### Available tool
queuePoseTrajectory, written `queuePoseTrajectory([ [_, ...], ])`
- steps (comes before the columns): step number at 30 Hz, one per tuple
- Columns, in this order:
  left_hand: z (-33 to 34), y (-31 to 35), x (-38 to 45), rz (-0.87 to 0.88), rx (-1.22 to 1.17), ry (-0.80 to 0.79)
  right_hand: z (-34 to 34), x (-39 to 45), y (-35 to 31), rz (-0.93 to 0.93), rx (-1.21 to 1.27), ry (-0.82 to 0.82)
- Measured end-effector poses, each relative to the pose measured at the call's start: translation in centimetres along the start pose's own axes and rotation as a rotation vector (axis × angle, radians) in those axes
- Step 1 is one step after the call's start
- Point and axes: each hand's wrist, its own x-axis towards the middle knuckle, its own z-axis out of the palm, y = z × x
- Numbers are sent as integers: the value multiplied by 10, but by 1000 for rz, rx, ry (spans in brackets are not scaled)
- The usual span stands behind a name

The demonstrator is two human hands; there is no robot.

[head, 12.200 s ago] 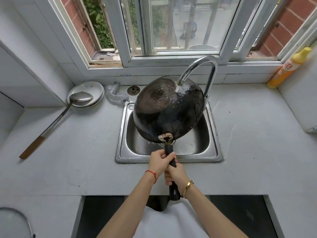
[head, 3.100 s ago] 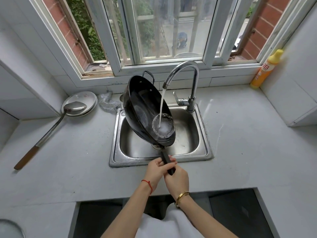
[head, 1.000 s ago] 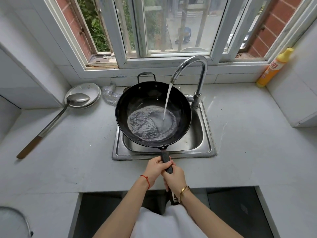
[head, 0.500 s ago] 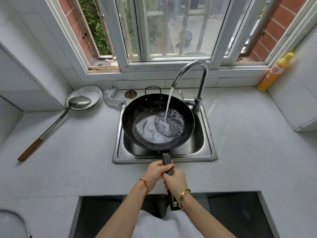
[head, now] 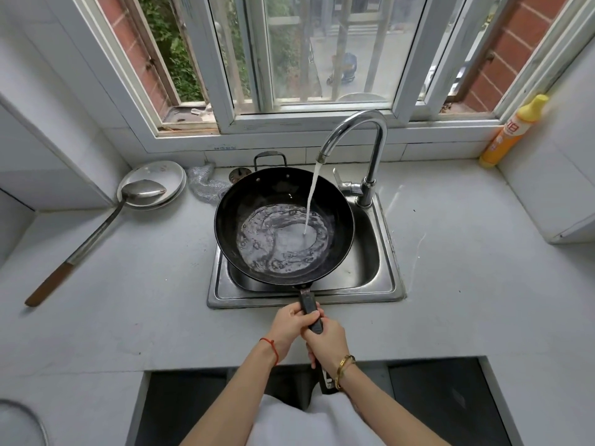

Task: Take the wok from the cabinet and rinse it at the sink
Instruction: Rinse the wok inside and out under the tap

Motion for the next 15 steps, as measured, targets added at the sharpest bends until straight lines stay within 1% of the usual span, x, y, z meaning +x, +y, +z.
queuePoseTrajectory([
  [8,-6,-5,1,-9,-31,-24,11,3,10,-10,-8,18],
  [15,-9,-4,9,-12,32,-78,17,9,12,-7,33,81],
])
